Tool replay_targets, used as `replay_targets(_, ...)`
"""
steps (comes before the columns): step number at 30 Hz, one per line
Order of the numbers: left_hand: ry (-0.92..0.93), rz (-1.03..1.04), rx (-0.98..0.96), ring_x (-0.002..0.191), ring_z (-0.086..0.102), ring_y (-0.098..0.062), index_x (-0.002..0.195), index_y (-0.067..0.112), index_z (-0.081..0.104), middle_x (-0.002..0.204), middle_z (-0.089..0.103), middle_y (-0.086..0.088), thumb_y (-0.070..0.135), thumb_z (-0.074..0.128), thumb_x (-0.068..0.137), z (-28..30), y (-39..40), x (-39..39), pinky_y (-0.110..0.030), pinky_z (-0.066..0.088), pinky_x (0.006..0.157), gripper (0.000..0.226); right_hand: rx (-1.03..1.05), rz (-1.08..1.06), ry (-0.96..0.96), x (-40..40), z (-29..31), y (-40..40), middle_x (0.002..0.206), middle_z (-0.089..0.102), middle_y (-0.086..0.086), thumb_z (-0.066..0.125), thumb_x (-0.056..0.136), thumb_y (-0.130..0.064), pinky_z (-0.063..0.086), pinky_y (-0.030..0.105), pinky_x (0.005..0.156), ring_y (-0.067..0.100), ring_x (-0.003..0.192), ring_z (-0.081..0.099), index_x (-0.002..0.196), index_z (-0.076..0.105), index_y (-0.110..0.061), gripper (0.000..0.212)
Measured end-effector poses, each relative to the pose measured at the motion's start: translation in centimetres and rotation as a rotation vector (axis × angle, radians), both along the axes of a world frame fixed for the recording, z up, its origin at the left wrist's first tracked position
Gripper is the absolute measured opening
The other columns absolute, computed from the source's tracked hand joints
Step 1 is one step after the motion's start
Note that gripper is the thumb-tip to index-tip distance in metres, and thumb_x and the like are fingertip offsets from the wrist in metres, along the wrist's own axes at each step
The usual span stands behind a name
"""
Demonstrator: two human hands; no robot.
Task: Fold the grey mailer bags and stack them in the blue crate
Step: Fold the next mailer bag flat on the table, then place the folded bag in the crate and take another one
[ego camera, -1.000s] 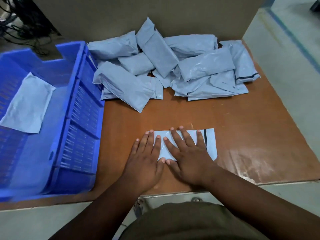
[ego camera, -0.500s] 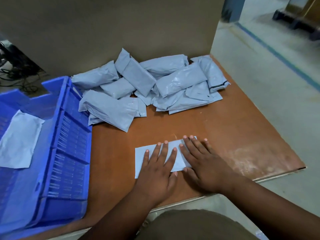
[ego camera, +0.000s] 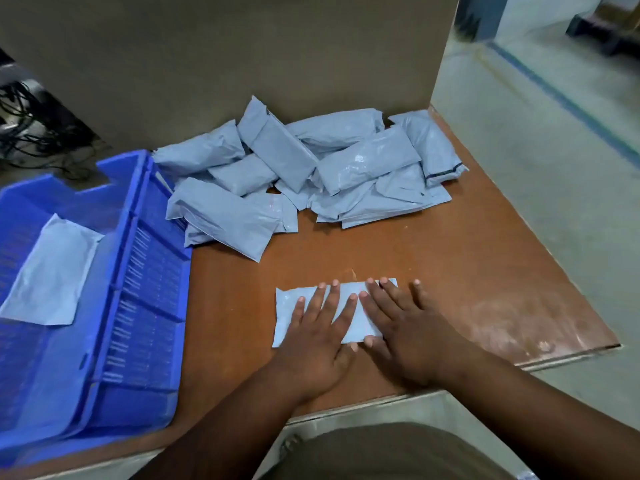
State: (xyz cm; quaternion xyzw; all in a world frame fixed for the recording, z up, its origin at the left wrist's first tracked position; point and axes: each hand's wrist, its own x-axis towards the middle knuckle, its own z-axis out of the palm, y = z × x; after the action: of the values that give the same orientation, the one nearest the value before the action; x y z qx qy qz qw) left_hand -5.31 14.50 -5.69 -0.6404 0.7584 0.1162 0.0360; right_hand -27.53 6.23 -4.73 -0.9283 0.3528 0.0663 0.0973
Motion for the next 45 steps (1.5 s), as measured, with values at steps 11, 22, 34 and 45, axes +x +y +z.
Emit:
replay_targets(11,-0.013,0.206,0.027,0.154,0.027,-0.021,0.165,0.04,0.015,0.17,0.026,0.008,0.078,0.043,0.094,3.7,-1.6,5.6,-0.052,0.029,0.122,0.086,0.087,0.077,0.085,7.3,5.5,-5.1,0.139,0.053,0.003,0.072,0.084,-0.066,0.047,0.046,0.102,0.027,0.126,0.053,0.15,0.042,-0.031,0.081)
replay_targets(22,0.095,0.286,0.028,0.094,0.059,-0.017,0.093,0.03,0.058,0.099,0.064,0.008,0.04,0.079,0.087,11.0,-5.0,8.9,-0.038,0.051,0.079,0.025,0.114,0.155,-0.019,9.7,8.7,-9.9,0.102,0.056,-0.012,0.063,0.095,-0.031,0.046,0.037,0.074,0.016,0.091,0.056,0.1,0.048,-0.036,0.016)
replay_targets(34,0.042,0.63,-0.332,0.071,0.054,-0.009,0.072,0.028,0.055,0.071,0.059,0.011,0.019,0.078,0.081,25.1,-0.7,19.1,-0.028,0.036,0.06,0.026,-0.452,0.356,-0.245,24.3,24.0,-14.0,0.101,0.07,-0.003,0.061,0.094,-0.03,0.04,0.036,0.076,0.026,0.098,0.065,0.098,0.06,-0.032,0.004)
replay_targets(45,-0.137,0.894,-0.361,0.075,0.054,-0.015,0.073,0.024,0.056,0.07,0.055,0.009,0.021,0.071,0.084,27.6,7.5,30.8,-0.032,0.028,0.056,0.019,-0.568,0.606,-0.185,46.6,29.6,-8.0,0.108,0.074,0.007,0.07,0.088,-0.027,0.054,0.035,0.082,0.033,0.108,0.067,0.11,0.078,-0.025,0.024)
